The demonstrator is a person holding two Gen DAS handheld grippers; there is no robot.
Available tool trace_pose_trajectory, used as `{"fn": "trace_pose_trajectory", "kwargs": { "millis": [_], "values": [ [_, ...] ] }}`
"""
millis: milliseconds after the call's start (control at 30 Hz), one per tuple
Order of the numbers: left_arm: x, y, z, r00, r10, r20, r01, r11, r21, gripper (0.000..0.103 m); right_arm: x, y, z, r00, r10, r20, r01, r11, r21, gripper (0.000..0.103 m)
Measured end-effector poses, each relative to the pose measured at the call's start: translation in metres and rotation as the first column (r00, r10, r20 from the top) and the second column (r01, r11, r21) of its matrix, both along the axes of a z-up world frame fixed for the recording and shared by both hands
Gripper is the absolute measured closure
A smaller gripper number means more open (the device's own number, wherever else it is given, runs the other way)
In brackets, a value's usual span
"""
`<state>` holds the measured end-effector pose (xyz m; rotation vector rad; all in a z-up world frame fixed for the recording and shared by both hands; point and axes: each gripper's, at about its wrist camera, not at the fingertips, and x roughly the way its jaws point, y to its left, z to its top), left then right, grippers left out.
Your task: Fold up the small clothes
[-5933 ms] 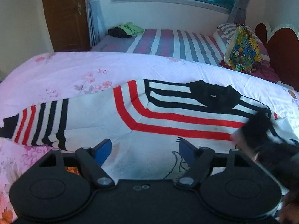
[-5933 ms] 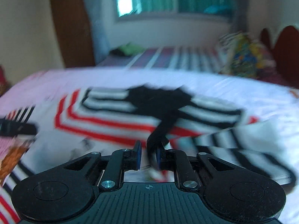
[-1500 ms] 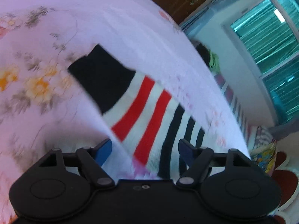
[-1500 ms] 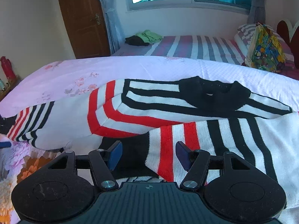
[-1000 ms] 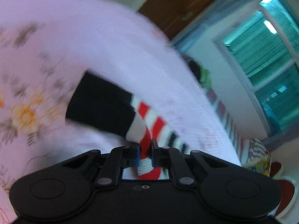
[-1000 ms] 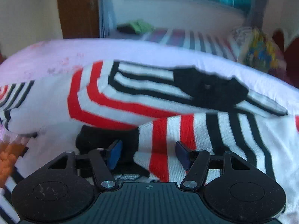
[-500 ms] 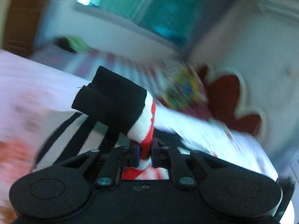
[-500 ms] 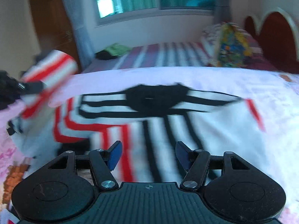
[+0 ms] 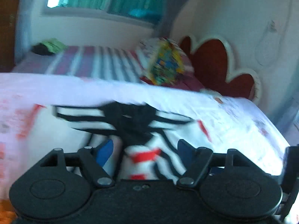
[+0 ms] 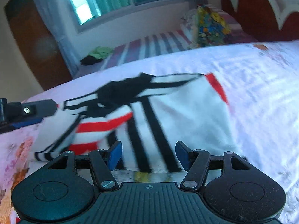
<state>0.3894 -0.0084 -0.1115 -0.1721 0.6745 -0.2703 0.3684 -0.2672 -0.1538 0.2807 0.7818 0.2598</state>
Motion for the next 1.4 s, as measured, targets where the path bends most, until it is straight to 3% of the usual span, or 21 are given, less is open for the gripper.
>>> {"fn": "trace_pose_trajectory", "kwargs": {
  "millis": [100,233,300,400,500,533,567,667,767,900,1000,1033,1067,1133,1200,1233,1267,1300,1400],
  "values": [
    [-0.001,0.036,-0.008,0.99,0.138,-0.013,-0.137,0.988,0.074,0.029,0.006,0.026,0.01,0.998,0.056,0.02,-0.056,0.998,0.006,0.04],
    [0.001,0.088,-0.036,0.938,0.336,-0.081,-0.323,0.936,0.14,0.032,0.023,0.07,0.012,0.994,0.107,0.037,-0.106,0.994,-0.032,0.04],
    [0.003,0.106,-0.05,0.917,0.38,-0.121,-0.361,0.92,0.149,0.038,0.034,0.094,0.01,0.991,0.126,0.037,-0.123,0.99,-0.073,0.04],
    [0.009,0.11,-0.071,0.909,0.376,-0.181,-0.346,0.921,0.178,0.041,0.051,0.124,0.003,0.988,0.146,0.044,-0.138,0.979,-0.152,0.04],
    [0.002,0.109,-0.079,0.914,0.365,-0.178,-0.335,0.925,0.178,0.041,0.069,0.138,-0.013,0.993,0.116,-0.014,-0.116,0.966,-0.23,0.045],
    [0.004,0.11,-0.081,0.914,0.364,-0.176,-0.335,0.926,0.177,0.041,0.069,0.133,-0.016,0.994,0.104,-0.02,-0.106,0.97,-0.219,0.081],
    [0.004,0.111,-0.081,0.913,0.365,-0.181,-0.337,0.927,0.167,0.041,0.068,0.126,-0.015,0.996,0.083,-0.022,-0.086,0.973,-0.216,0.091],
    [0.005,0.109,-0.082,0.919,0.348,-0.185,-0.322,0.934,0.157,0.041,0.059,0.087,-0.005,1.0,0.005,-0.001,-0.005,0.994,-0.112,0.091],
    [0.007,0.109,-0.085,0.924,0.332,-0.191,-0.309,0.941,0.138,0.041,0.045,0.052,0.005,0.998,-0.059,0.023,0.061,0.993,-0.098,0.092],
    [0.009,0.105,-0.086,0.926,0.323,-0.197,-0.301,0.944,0.136,0.041,0.038,0.02,-0.011,0.993,-0.086,-0.08,0.081,0.995,-0.062,0.091],
    [0.007,0.106,-0.083,0.928,0.309,-0.208,-0.291,0.95,0.114,0.037,0.034,0.002,-0.018,0.989,-0.078,-0.129,0.086,0.995,0.054,0.091],
    [0.007,0.107,-0.082,0.927,0.311,-0.209,-0.293,0.95,0.111,0.036,0.032,-0.004,-0.019,0.987,-0.083,-0.135,0.096,0.991,0.096,0.088],
    [0.007,0.108,-0.082,0.926,0.315,-0.207,-0.298,0.948,0.111,0.036,0.032,-0.008,-0.019,0.987,-0.086,-0.138,0.105,0.986,0.132,0.078],
    [0.007,0.11,-0.081,0.926,0.317,-0.206,-0.299,0.948,0.113,0.036,0.036,-0.013,-0.02,0.984,-0.11,-0.139,0.13,0.981,0.145,0.068],
    [0.008,0.111,-0.079,0.923,0.328,-0.2,-0.309,0.944,0.119,0.036,0.038,-0.015,-0.02,0.986,-0.108,-0.129,0.13,0.976,0.174,0.068],
    [0.009,0.112,-0.078,0.922,0.334,-0.197,-0.315,0.941,0.121,0.036,0.038,-0.013,-0.018,0.987,-0.119,-0.108,0.136,0.976,0.168,0.07],
    [0.01,0.114,-0.077,0.92,0.339,-0.195,-0.32,0.939,0.123,0.036,0.039,-0.008,-0.015,0.987,-0.129,-0.096,0.14,0.983,0.12,0.09],
    [0.012,0.115,-0.075,0.919,0.347,-0.19,-0.327,0.936,0.127,0.036,0.041,-0.003,-0.013,0.989,-0.123,-0.083,0.128,0.99,0.066,0.097],
    [0.018,0.115,-0.072,0.919,0.355,-0.17,-0.335,0.932,0.135,0.037,0.037,0.005,-0.004,0.996,-0.085,-0.024,0.085,0.996,0.002,0.097]
  ]
}}
